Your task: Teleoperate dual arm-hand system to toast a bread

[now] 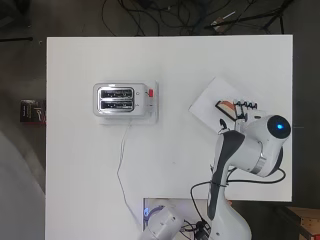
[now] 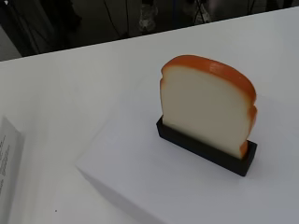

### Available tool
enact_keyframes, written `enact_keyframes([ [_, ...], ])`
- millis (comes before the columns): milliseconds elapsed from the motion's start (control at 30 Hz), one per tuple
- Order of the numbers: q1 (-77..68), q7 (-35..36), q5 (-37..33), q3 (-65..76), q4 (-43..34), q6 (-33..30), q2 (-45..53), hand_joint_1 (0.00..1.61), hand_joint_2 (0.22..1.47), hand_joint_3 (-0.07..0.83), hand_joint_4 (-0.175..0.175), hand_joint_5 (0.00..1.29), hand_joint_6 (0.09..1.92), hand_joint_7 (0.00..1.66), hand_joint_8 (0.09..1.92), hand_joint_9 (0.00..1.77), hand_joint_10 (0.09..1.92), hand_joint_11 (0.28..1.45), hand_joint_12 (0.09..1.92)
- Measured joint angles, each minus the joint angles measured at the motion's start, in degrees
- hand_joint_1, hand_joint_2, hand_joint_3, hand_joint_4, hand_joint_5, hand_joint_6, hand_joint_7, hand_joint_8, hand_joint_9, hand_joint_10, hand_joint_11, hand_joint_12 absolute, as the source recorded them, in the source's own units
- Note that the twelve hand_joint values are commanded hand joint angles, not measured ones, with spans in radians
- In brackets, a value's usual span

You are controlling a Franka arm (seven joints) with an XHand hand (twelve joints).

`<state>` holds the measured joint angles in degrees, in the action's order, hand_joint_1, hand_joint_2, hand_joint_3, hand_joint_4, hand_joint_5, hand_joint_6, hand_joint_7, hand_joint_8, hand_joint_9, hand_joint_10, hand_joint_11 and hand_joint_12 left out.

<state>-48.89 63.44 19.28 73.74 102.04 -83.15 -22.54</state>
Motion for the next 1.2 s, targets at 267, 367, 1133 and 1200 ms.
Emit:
enact_keyframes([
  [267,-34.4,-8.99,10.44,29.33,-5.12,0.55,-14.18,0.38,1.09,-0.004,0.021,0.39,0.09,0.4,0.09,0.46,0.09,0.41,0.09],
  [367,-36.39,-10.26,12.46,31.44,-5.7,0.58,-15.3,0.4,1.09,-0.002,0.017,0.38,0.09,0.4,0.09,0.45,0.09,0.41,0.09],
  [1133,-40.72,-14.18,9.68,17.44,-8.17,-1.83,-16.88,1.16,1.28,-0.001,-0.138,0.52,1.57,0.86,1.26,1.18,0.36,0.67,0.6],
  [1200,-43.19,-12.29,8.77,14.77,-8.66,-1.88,-17.01,1.17,1.28,-0.001,-0.154,0.51,1.55,0.86,1.29,1.13,0.49,0.66,0.65],
])
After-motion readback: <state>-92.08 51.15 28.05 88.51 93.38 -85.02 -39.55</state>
